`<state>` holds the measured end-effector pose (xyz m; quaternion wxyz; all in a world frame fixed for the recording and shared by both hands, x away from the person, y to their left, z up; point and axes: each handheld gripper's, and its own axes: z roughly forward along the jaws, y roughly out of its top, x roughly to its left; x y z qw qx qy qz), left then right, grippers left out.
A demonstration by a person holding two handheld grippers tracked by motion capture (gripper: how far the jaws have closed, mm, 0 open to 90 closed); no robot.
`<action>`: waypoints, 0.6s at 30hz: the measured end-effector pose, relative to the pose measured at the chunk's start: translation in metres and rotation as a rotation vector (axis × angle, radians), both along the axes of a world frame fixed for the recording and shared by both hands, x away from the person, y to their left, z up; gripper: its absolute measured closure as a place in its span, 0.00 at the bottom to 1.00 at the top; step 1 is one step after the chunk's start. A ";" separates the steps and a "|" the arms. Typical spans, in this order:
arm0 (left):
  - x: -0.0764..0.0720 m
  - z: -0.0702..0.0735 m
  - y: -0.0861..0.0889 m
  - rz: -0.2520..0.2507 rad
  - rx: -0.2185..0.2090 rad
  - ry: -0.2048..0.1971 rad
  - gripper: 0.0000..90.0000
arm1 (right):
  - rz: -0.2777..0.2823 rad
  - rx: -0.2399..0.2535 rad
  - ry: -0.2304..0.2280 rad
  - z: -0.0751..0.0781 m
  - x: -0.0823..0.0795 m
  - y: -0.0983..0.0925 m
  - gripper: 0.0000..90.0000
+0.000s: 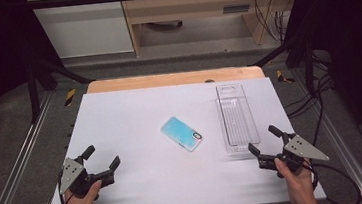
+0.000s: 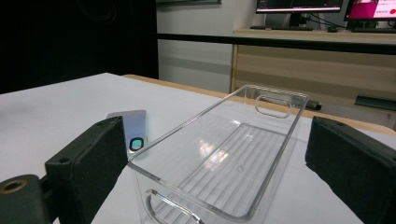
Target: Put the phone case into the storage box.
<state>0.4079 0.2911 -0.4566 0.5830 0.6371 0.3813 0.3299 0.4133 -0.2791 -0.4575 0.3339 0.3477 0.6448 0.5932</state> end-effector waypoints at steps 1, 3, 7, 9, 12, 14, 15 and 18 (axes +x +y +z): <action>-0.001 0.000 -0.001 0.000 -0.002 0.003 0.02 | -0.008 0.006 0.008 0.000 -0.001 0.000 0.07; -0.001 0.000 -0.002 -0.001 -0.003 0.004 0.02 | -0.011 0.005 0.007 0.000 -0.002 -0.001 0.06; -0.001 0.000 -0.004 0.003 -0.002 0.013 0.03 | -0.026 0.006 0.001 0.000 -0.004 0.000 0.06; -0.001 0.001 -0.004 0.004 -0.003 0.022 0.03 | -0.029 0.005 -0.001 0.000 -0.004 0.000 0.05; -0.002 0.002 -0.006 0.001 0.000 0.037 0.04 | -0.035 0.004 -0.008 0.000 -0.004 0.000 0.05; -0.003 0.003 -0.010 -0.004 0.000 0.039 0.05 | -0.038 0.002 -0.010 0.000 -0.005 -0.001 0.05; -0.003 0.004 -0.012 -0.012 0.004 0.037 0.05 | -0.039 0.001 -0.012 0.000 -0.005 -0.001 0.05; -0.003 0.005 -0.019 -0.030 0.012 0.039 0.05 | -0.033 -0.008 -0.014 0.000 -0.005 0.001 0.05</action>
